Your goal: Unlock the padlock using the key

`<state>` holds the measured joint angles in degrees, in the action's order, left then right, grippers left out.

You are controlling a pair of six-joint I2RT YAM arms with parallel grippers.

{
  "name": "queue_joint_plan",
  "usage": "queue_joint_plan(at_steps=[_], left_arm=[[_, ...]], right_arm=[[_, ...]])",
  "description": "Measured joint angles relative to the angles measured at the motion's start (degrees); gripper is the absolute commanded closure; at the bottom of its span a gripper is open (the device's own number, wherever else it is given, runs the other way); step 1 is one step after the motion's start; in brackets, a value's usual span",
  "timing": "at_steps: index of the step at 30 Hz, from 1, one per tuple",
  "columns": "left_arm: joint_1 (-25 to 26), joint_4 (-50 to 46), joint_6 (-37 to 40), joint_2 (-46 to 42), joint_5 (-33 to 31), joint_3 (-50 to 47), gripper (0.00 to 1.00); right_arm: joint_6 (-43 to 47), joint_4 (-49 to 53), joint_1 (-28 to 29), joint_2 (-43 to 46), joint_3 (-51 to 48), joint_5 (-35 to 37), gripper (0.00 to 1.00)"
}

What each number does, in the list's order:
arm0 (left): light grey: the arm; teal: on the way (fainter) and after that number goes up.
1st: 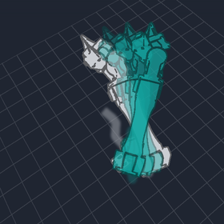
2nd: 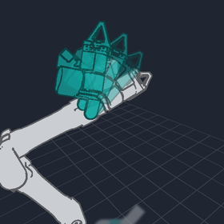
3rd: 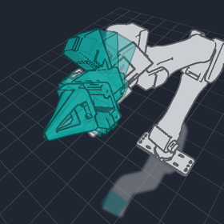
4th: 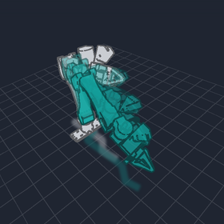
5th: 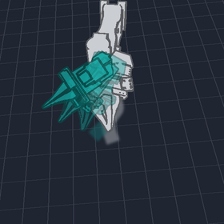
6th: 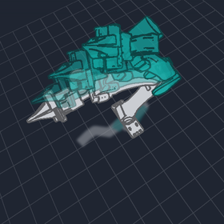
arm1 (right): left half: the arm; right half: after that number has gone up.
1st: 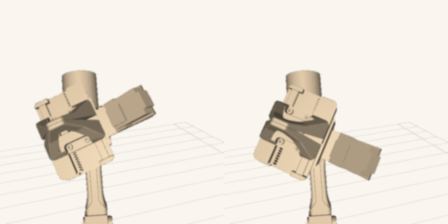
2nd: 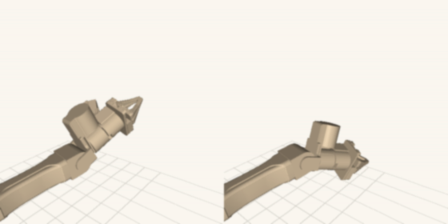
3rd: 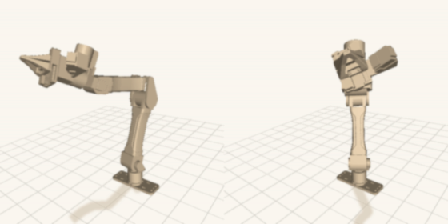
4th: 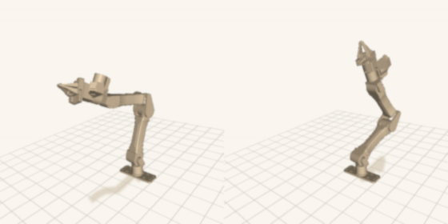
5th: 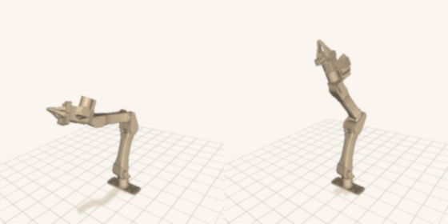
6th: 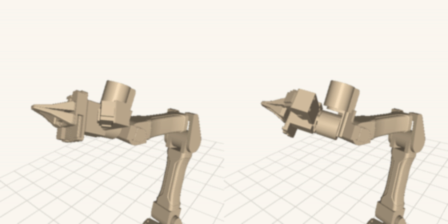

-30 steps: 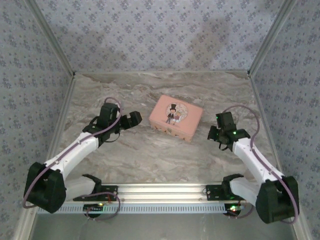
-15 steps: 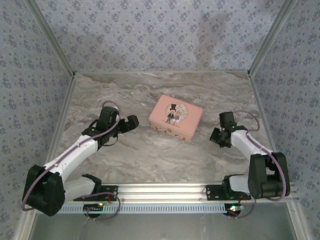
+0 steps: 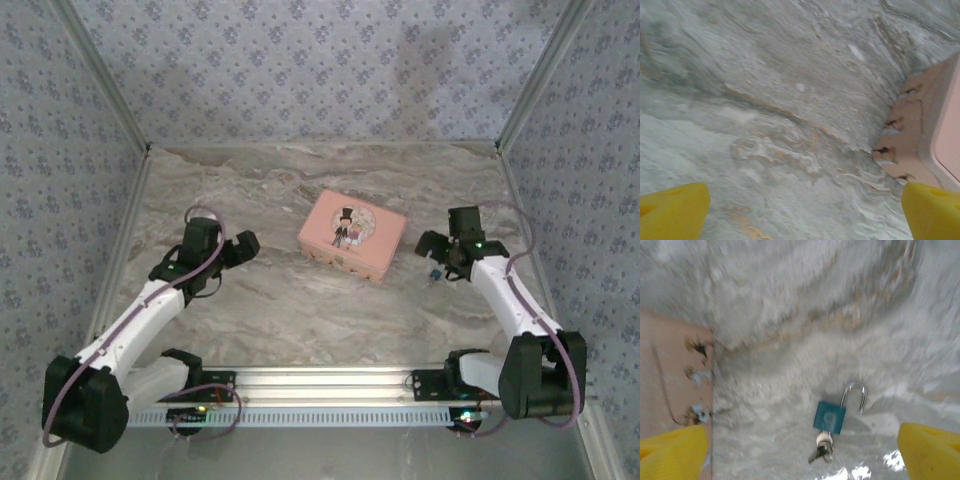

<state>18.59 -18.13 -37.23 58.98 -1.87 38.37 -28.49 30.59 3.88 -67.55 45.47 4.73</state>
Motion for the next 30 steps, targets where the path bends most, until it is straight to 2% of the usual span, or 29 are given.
queue_joint_plan(at_steps=[4, 6, 11, 15, 19, 23, 27, 30], left_arm=[[-3.63, -0.52, 4.33, 0.07, -3.02, 1.79, 0.02], [-4.35, 0.66, 8.13, 0.07, -6.03, 2.43, 0.02], [-6.64, 9.42, 18.71, 1.81, -11.41, 1.07, 0.02], [-10.78, 19.26, 24.92, 4.68, -13.14, -4.00, 0.02], [-13.94, 28.96, 27.93, 11.28, -13.18, -8.26, 0.02], [-14.86, 38.84, 29.38, 18.47, -13.18, -11.93, 0.02], [-15.02, 44.57, 32.24, 21.55, -12.44, -12.44, 0.02], [-16.13, 56.39, 34.12, 24.41, -9.70, -14.78, 0.02]], right_arm=[[1.75, -2.71, 0.50, 0.09, 3.08, 8.04, 0.00], [4.42, -7.37, 1.42, 0.39, 2.12, 12.70, 0.00], [16.24, -29.81, 5.20, 2.93, -10.88, 20.87, 0.00], [22.08, -40.37, 5.46, 0.17, -17.90, 23.06, 0.00], [25.62, -52.52, 5.42, -5.95, -21.40, 24.24, 0.00], [28.98, -64.24, 5.64, -11.30, -24.35, 23.93, 0.00], [30.75, -73.88, 3.82, -15.63, -25.97, 20.13, 0.00], [30.86, -77.57, 0.79, -16.55, -26.82, 14.51, 0.00]])
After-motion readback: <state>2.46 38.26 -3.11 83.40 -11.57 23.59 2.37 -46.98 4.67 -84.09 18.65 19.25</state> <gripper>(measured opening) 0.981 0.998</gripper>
